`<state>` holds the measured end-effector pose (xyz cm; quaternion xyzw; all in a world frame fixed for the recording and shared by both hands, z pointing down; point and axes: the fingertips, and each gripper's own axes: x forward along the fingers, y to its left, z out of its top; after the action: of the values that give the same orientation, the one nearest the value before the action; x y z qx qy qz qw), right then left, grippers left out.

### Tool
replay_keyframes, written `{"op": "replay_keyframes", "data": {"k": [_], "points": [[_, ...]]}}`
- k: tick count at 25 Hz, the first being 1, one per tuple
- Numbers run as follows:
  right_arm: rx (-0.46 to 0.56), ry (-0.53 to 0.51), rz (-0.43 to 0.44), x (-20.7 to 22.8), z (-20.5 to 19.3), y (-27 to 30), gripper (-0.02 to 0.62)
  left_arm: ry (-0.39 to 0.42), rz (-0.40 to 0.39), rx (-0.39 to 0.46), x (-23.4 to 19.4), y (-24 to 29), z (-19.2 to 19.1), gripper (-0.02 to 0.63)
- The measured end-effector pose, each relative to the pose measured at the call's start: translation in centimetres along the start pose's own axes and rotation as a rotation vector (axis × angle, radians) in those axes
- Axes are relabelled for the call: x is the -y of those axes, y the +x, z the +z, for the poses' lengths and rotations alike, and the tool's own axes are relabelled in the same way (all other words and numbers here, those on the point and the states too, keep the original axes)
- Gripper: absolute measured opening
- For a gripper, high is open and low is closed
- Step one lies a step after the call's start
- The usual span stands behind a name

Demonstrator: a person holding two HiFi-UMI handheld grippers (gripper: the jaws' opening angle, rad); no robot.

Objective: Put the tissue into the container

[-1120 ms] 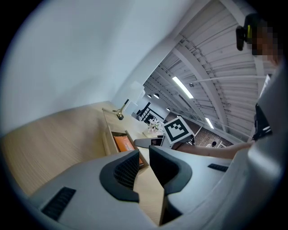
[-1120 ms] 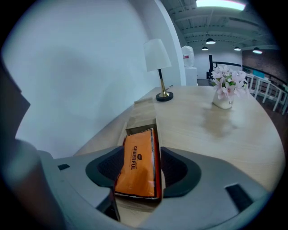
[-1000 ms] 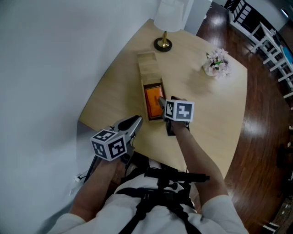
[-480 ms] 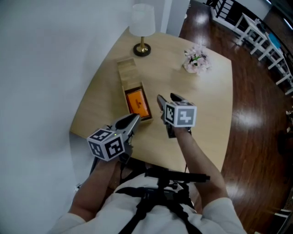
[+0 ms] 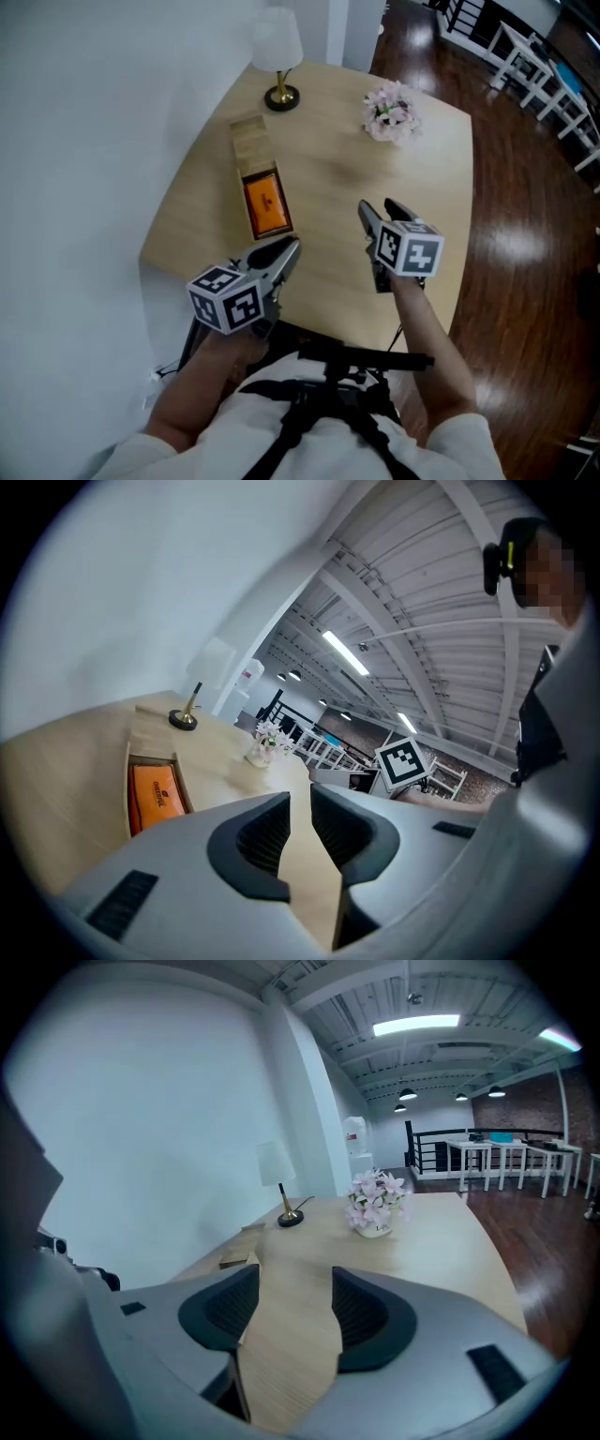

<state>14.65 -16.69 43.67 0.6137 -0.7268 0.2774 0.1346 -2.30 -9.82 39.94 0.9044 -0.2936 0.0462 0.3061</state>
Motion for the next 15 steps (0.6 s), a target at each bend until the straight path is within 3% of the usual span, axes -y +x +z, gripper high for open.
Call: {"op": "replay_keyframes", "data": {"k": [15], "points": [[0.079,0.031,0.015,6.3,-1.7,-9.1,0.253,0.040,0.018,0.022,6.0,-1.0,-1.7,0.054]]}}
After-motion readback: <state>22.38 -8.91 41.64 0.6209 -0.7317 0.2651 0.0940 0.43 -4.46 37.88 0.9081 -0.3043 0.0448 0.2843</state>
